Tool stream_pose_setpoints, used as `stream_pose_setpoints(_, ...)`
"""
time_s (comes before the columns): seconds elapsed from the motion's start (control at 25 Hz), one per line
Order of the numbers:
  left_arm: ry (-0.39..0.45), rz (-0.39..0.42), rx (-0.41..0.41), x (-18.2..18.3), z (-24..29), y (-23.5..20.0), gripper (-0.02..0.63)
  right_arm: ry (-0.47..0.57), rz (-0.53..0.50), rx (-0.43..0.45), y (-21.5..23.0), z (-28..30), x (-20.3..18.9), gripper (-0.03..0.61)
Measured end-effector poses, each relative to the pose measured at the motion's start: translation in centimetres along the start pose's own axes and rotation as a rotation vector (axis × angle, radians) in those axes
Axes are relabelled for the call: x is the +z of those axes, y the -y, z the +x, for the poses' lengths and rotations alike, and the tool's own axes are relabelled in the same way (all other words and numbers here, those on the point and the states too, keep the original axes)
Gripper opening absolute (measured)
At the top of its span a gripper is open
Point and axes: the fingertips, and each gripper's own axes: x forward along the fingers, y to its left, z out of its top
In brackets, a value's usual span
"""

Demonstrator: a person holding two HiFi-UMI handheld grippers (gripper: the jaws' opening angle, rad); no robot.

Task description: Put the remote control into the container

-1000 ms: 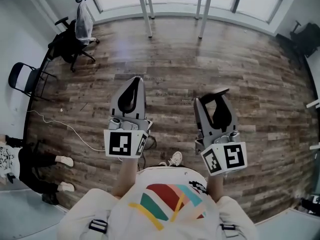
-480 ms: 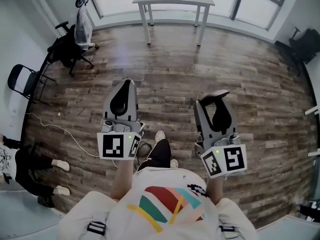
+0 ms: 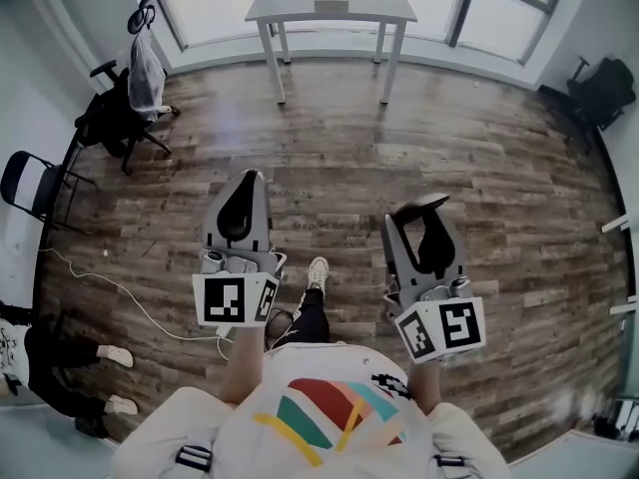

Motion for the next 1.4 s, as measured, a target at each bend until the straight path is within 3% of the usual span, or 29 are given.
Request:
stream_pose_setpoints(0.8, 0.003, -0.036, 0.011, -5.4, 19.1, -13.6, 0.008, -0.054, -0.018, 0.017, 2.9, 26.0, -0.9, 0.247)
stream_pose_setpoints(1.04, -0.017, -0.055, 0.047, -7.0, 21.6, -18.1, 0.008, -0.100, -0.005, 0.013, 2.3, 30.5, -2.6, 0.247)
stream_pose_setpoints(1.4, -0.043, -0.056, 0.064, -10.0, 26.7, -19.4, 0.008, -0.131, 0.007, 0.006, 5.9, 35.7, -3.9, 0.247)
